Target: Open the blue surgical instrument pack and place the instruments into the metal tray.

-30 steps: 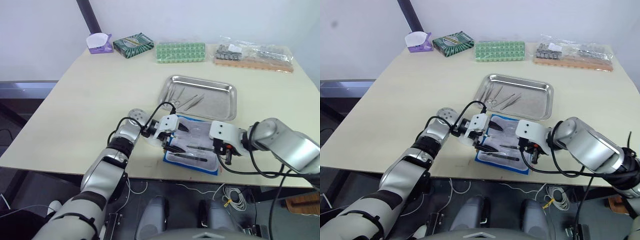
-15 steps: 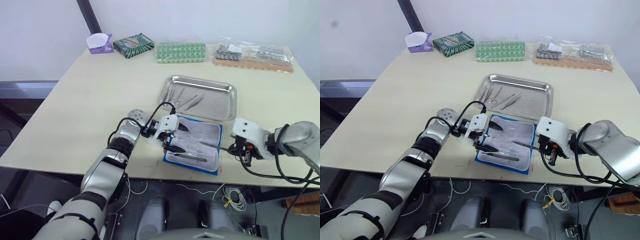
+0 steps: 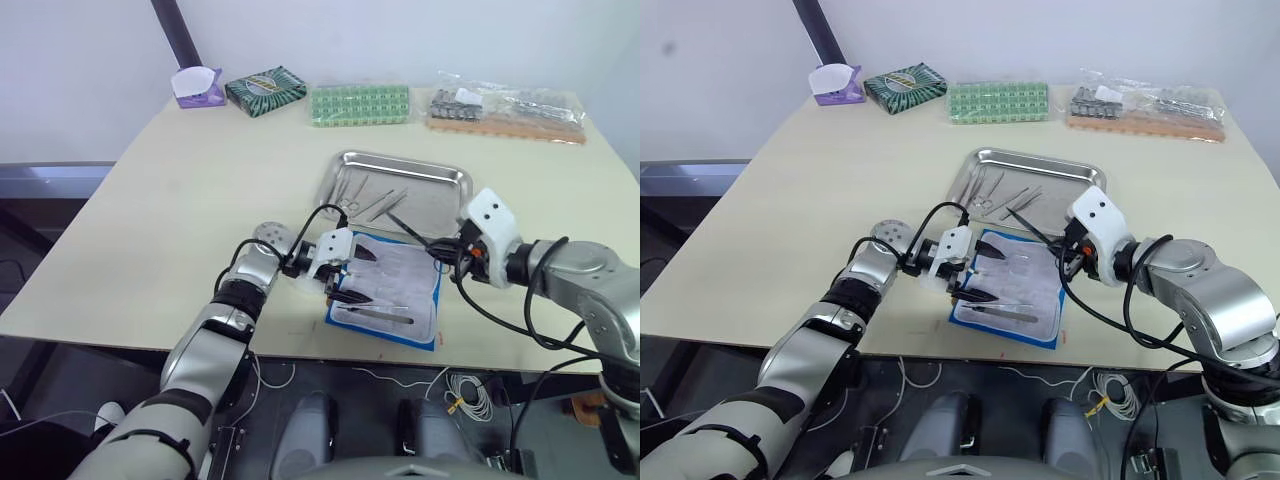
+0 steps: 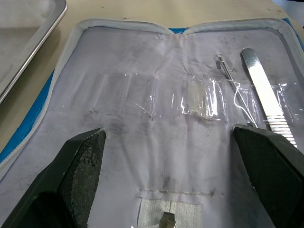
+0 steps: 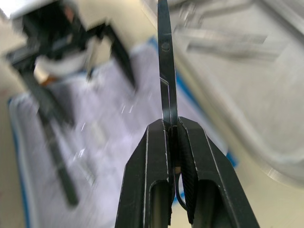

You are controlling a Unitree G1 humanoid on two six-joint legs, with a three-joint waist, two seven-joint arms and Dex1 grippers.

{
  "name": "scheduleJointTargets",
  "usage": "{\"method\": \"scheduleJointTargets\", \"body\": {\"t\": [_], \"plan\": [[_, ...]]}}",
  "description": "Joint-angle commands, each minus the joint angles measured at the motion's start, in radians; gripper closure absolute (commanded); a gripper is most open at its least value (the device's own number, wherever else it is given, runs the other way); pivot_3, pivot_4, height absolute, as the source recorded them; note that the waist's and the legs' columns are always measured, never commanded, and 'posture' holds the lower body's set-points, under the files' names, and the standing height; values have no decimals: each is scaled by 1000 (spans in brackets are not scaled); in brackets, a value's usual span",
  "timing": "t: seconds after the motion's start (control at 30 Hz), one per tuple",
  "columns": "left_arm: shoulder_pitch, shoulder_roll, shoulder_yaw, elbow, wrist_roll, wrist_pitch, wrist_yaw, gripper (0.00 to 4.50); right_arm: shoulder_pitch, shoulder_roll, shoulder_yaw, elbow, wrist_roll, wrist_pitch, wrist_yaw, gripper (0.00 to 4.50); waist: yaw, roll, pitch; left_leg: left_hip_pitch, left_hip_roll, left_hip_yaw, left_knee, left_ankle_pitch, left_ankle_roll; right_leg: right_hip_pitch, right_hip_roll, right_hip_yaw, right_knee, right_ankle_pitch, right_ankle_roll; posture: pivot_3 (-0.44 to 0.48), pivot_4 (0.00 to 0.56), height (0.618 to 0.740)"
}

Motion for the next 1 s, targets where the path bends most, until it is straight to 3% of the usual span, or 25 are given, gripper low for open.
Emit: {"method": "scheduleJointTargets", "body": {"t": [0.03, 0.27, 0.5, 1.0], "plan": [[63, -14, -27, 28, 31, 50, 33, 0, -87, 78, 33, 76, -68, -22, -116, 4439, -1, 1, 0, 0, 0, 0, 0, 0, 0, 0, 0, 0, 0, 0, 0, 0, 150, 740], [77, -18, -18, -8, 27, 86, 56, 0, -216, 295, -19, 400, -151, -127, -287, 4439, 3, 3, 0, -1, -4, -1, -1, 1, 1, 0, 1, -1, 0, 0, 0, 0, 150, 740], [87, -23, -13, -38, 23, 118, 74, 0, -315, 428, -80, 700, -222, -255, -446, 4439, -2, 5, 1, 0, -4, 0, -2, 1, 1, 0, 1, 0, 0, 0, 0, 0, 150, 740], [107, -28, -7, -83, 24, 153, 91, 0, -426, 532, -172, 1035, -261, -446, -576, 4439, -4, 5, 1, 1, -4, 3, -5, 1, 2, 0, 4, 3, 0, 0, 0, 0, 150, 740]]}}
